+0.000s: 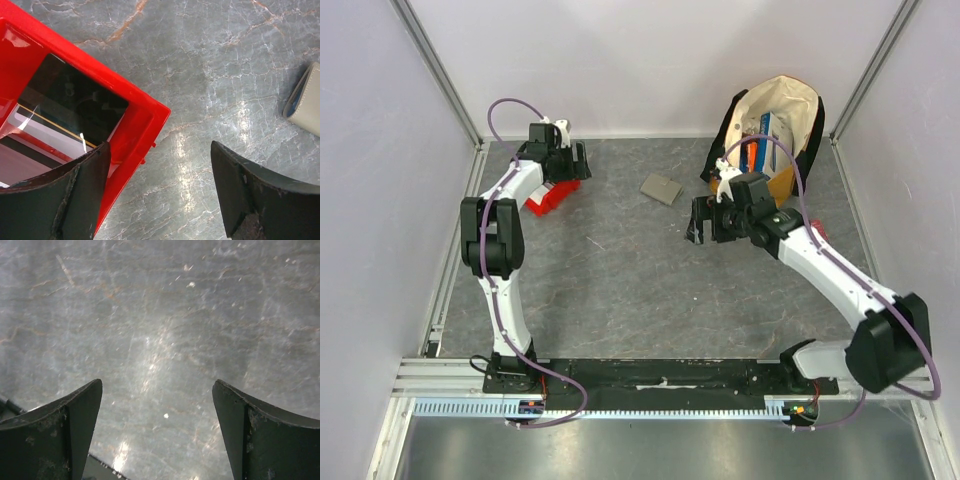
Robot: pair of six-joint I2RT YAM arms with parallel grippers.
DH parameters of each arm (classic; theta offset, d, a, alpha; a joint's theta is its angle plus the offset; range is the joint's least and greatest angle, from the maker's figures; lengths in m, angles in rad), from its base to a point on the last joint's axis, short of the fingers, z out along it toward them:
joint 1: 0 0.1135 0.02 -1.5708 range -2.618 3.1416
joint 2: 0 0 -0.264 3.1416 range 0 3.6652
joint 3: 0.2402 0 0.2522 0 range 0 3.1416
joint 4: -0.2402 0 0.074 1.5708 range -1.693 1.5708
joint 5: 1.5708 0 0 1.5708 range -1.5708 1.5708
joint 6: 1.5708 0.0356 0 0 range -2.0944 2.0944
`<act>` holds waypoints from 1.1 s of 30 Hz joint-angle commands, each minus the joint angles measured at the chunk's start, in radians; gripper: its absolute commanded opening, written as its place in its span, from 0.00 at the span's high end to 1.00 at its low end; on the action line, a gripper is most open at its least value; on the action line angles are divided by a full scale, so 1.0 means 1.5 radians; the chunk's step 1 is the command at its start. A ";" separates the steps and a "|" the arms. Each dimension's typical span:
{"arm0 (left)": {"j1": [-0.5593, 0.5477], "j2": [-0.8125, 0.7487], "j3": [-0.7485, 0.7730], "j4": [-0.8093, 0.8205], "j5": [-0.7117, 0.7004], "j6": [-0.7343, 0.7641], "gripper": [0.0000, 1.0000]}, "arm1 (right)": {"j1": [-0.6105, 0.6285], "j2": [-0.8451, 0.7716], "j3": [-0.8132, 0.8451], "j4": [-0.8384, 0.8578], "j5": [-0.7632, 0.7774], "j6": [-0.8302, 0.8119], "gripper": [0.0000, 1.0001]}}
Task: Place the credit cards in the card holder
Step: Move the storage box to the center of the board.
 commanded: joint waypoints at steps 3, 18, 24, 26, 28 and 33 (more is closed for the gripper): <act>0.002 -0.025 -0.029 0.001 0.088 0.016 0.18 | 0.004 0.111 0.106 0.033 0.110 -0.049 0.02; 0.003 -0.051 -0.077 0.049 0.185 -0.087 0.24 | 0.010 0.526 0.457 0.110 0.160 -0.069 0.02; 0.003 -0.053 -0.082 0.049 0.213 -0.099 0.25 | 0.016 0.712 0.659 0.113 0.222 -0.127 0.02; 0.003 -0.054 -0.084 0.050 0.222 -0.104 0.25 | 0.018 0.770 0.714 0.091 0.226 -0.151 0.02; 0.002 -0.054 -0.087 0.051 0.231 -0.113 0.26 | 0.017 0.791 0.719 0.090 0.235 -0.165 0.02; 0.001 -0.048 -0.091 0.061 0.242 -0.138 0.27 | 0.022 0.771 0.640 0.089 0.248 -0.187 0.02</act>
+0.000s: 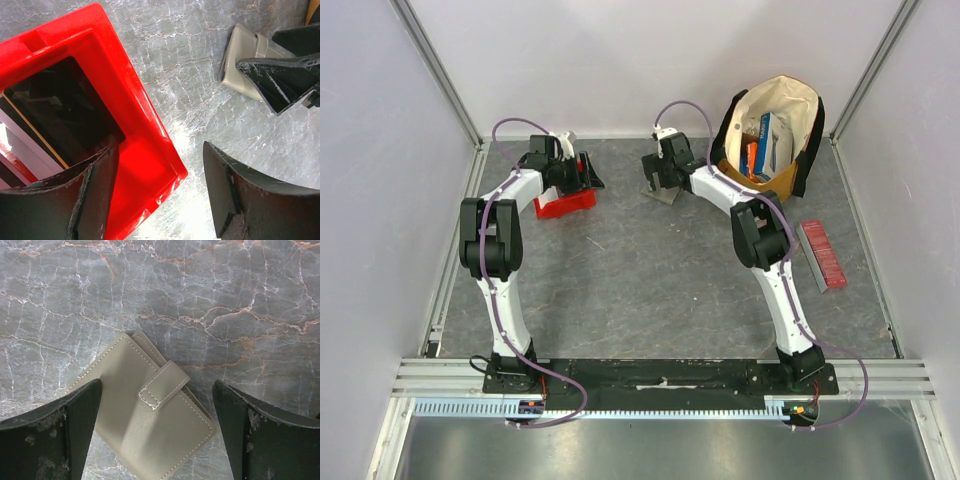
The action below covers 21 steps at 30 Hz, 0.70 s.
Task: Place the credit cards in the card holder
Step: Move the storage box to the center of the board.
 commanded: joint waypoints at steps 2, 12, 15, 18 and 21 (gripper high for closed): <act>-0.003 -0.032 -0.011 0.023 0.049 -0.056 0.28 | 0.017 -0.045 -0.091 -0.015 0.052 -0.060 0.03; -0.013 -0.059 -0.071 0.060 0.061 -0.119 0.30 | 0.093 -0.244 -0.438 0.013 0.141 -0.067 0.09; -0.028 -0.064 -0.086 0.073 0.061 -0.144 0.30 | 0.104 -0.321 -0.559 0.045 0.117 -0.011 0.09; -0.051 -0.071 -0.101 0.082 0.058 -0.167 0.31 | 0.113 -0.394 -0.655 0.066 0.079 0.049 0.09; -0.072 -0.075 -0.112 0.087 0.053 -0.188 0.31 | 0.132 -0.456 -0.735 0.081 0.041 0.102 0.09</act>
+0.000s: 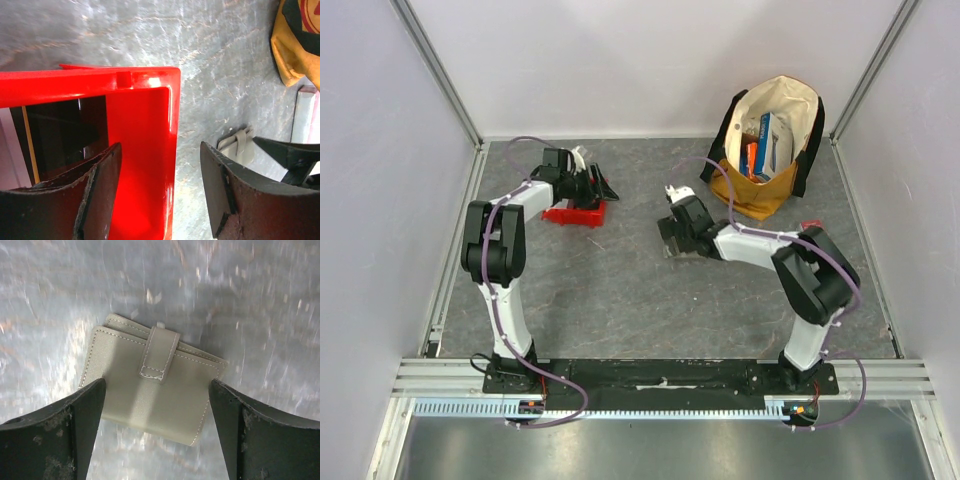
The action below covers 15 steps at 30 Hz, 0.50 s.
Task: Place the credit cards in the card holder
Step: Move the storage box to the center of the board.
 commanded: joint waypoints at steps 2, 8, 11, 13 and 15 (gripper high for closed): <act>-0.048 -0.045 -0.022 0.037 0.013 -0.079 0.31 | 0.035 -0.082 -0.151 -0.047 -0.065 0.112 0.09; -0.100 -0.048 -0.025 0.067 0.010 -0.145 0.32 | 0.079 -0.183 -0.268 -0.017 -0.077 0.219 0.09; -0.127 -0.044 -0.020 0.091 0.008 -0.192 0.32 | 0.092 -0.228 -0.308 -0.014 -0.082 0.253 0.09; -0.151 -0.037 -0.015 0.108 0.002 -0.221 0.32 | 0.097 -0.261 -0.327 -0.014 -0.092 0.269 0.09; -0.176 -0.025 -0.007 0.124 -0.010 -0.251 0.32 | 0.102 -0.291 -0.349 -0.017 -0.098 0.282 0.08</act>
